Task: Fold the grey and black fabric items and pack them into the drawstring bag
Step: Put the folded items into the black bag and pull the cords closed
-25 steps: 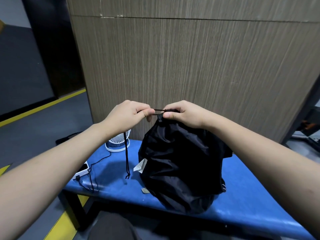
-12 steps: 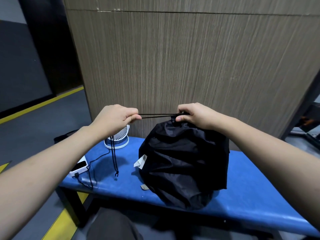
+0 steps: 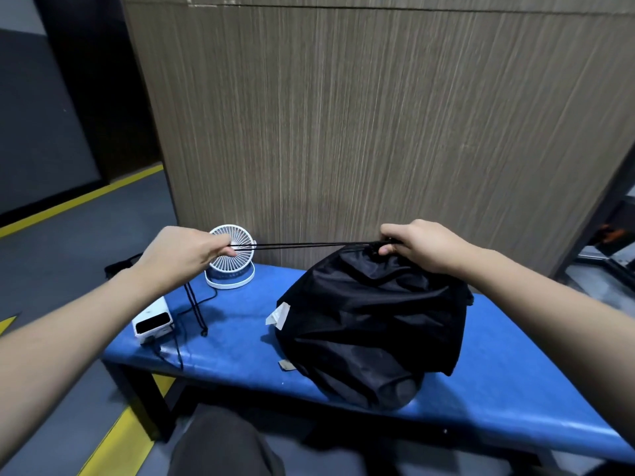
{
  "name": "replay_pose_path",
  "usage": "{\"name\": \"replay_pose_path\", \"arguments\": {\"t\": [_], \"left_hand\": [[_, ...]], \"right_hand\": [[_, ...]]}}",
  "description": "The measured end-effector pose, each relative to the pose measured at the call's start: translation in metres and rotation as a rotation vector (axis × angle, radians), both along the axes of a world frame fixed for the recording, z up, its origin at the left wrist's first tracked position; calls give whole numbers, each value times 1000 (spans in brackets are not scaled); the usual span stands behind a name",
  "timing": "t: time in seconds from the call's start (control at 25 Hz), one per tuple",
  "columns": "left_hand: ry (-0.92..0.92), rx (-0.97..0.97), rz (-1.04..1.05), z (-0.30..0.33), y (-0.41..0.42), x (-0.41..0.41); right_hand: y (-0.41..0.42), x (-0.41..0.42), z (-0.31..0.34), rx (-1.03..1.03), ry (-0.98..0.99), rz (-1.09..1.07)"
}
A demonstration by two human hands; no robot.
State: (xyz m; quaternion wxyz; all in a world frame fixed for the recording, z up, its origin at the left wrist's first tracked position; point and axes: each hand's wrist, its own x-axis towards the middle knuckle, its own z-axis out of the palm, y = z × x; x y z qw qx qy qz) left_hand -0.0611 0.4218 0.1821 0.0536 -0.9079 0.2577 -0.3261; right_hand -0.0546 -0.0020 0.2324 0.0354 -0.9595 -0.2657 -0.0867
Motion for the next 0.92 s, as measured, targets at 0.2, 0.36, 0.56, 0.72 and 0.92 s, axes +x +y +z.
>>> {"name": "replay_pose_path", "arguments": {"t": [0.2,0.36,0.56,0.72,0.92], "left_hand": [[17,-27,54,-13,27,-2],[91,-61,129,-33,25,6],[81,75,-56,-46,6,19],[151,49,-55,-47,-29,16],[200,-140,-167,-8,-114,-1]], "right_hand": [[-16,3,-11,-2,50,-22],[-9,2,-17,15,56,-40],[-1,-1,-15,1,-33,-28],[10,-3,-15,-15,-94,-3],[22,-7,-16,-32,-112,33]]}}
